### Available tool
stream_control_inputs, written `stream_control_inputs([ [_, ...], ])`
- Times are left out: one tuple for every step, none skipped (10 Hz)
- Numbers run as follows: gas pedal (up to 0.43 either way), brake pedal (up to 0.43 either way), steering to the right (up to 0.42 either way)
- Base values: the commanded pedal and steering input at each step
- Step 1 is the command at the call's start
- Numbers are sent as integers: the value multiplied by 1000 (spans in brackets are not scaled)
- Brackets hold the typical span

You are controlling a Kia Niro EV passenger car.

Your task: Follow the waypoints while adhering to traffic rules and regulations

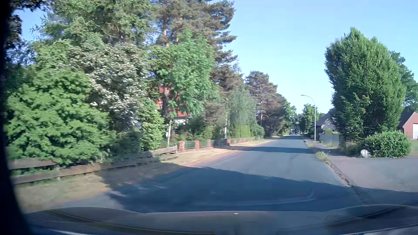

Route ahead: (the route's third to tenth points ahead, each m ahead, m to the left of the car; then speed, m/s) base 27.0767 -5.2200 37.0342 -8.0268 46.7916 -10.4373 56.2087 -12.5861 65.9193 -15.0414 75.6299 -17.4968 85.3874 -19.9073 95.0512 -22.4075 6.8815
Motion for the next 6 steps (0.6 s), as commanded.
stream_control_inputs([
  [350,6,258],
  [358,6,235],
  [370,6,197],
  [370,6,159],
  [370,6,140],
  [370,6,121],
])
